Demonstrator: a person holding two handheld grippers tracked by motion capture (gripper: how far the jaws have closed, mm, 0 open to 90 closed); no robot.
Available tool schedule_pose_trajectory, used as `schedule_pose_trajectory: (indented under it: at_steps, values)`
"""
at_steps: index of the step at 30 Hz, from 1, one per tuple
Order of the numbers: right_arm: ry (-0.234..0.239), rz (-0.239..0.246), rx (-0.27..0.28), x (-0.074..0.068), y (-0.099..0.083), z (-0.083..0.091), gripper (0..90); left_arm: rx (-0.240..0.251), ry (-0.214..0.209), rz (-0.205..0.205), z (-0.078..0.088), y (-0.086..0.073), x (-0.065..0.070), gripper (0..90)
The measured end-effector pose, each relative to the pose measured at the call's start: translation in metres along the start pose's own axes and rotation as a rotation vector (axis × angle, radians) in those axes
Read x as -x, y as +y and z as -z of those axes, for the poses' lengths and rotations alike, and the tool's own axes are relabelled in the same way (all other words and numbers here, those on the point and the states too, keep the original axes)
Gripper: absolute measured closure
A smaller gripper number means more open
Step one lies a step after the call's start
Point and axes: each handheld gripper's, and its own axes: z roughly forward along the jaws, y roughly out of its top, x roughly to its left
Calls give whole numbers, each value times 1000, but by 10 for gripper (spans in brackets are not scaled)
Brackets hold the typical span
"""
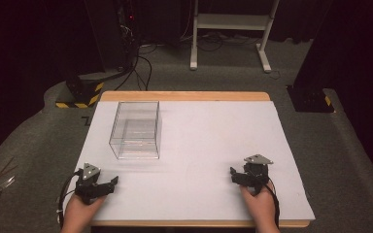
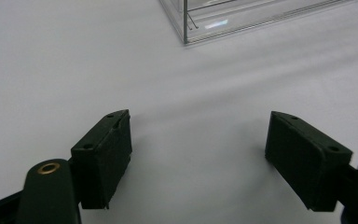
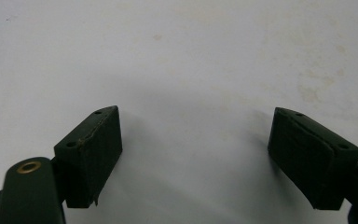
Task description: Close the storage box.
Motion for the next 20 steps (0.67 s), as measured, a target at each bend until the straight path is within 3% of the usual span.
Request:
schedule_pose_trajectory:
  at_steps: [20]
  values:
    - [-18, 10, 5, -2, 0, 0, 160, 2, -5, 1, 0, 0, 0, 228]
